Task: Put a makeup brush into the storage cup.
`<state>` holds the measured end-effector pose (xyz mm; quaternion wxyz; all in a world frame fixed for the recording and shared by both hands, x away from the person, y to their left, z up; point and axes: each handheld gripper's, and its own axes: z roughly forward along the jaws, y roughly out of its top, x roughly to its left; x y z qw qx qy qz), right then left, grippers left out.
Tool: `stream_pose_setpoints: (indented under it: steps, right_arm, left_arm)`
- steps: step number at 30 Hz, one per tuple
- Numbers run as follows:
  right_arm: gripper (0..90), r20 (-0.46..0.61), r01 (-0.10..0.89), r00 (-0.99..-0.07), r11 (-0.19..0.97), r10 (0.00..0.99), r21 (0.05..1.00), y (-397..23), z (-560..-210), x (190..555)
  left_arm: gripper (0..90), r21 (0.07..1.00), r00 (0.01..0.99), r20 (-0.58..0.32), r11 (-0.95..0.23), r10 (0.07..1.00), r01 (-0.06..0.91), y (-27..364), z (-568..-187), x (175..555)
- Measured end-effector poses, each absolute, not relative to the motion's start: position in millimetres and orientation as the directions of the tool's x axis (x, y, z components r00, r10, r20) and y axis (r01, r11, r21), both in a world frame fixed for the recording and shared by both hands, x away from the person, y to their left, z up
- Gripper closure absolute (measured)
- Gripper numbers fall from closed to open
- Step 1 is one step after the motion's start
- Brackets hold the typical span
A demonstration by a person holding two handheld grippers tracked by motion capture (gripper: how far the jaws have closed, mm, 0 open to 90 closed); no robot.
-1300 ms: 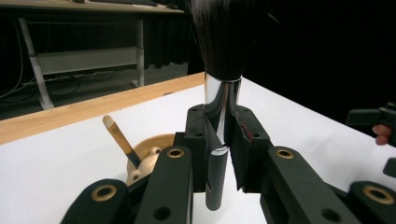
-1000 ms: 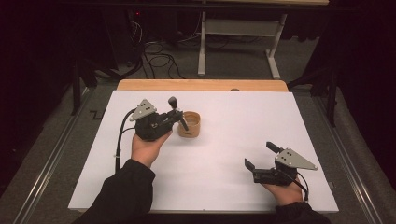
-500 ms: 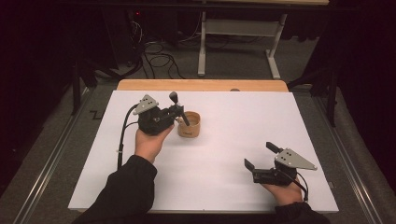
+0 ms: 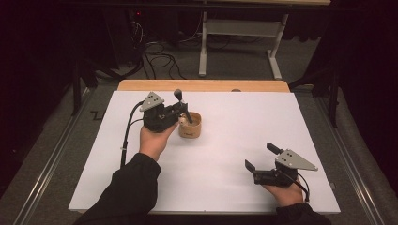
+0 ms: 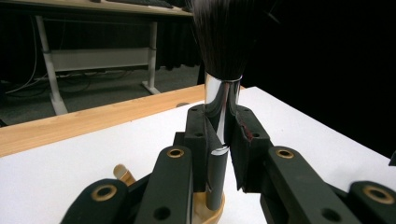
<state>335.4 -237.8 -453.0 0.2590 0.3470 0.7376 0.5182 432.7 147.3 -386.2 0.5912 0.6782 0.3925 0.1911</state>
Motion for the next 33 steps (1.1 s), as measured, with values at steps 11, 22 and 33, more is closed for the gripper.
stream_pose_setpoints:
  steps: [11,22,33]
  right_arm:
    - [1.0,-0.02,0.244,-0.629,0.222,0.777,0.944,-237.8,-453.9,335.6]
    - [1.3,-0.017,0.248,-0.637,0.225,0.771,0.942,-238.1,-455.2,336.3]
    - [1.8,-0.015,0.249,-0.64,0.226,0.768,0.942,-238.2,-455.4,335.8]
  left_arm:
    - [78.0,0.948,0.611,-0.205,0.0,0.764,0.319,138.1,-389.5,440.7]
    - [77.9,0.941,0.601,-0.2,-0.017,0.774,0.337,131.8,-398.5,447.5]
    - [77.9,0.933,0.594,-0.16,-0.075,0.789,0.352,124.9,-407.1,449.7]
